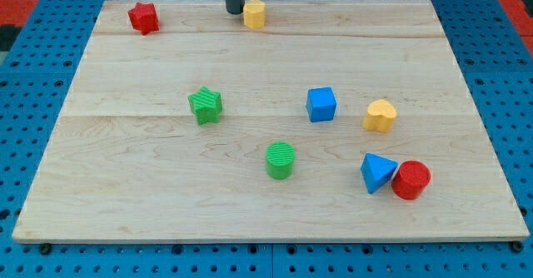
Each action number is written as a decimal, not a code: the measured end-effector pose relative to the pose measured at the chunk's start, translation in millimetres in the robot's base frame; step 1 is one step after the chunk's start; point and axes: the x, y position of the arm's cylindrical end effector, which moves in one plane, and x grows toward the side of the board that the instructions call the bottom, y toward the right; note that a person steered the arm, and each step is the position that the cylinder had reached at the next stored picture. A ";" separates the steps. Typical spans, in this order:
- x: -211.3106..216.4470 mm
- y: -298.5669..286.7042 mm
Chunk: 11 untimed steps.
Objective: Move your arm towards center left
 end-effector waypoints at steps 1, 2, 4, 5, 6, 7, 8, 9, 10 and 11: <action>0.2 0.0; 10.4 -2.7; 44.4 -25.0; 74.3 -25.0; 99.7 -28.6; 115.2 -86.4; 119.9 -88.9; 116.8 -114.7; 116.6 -128.7; 116.6 -128.9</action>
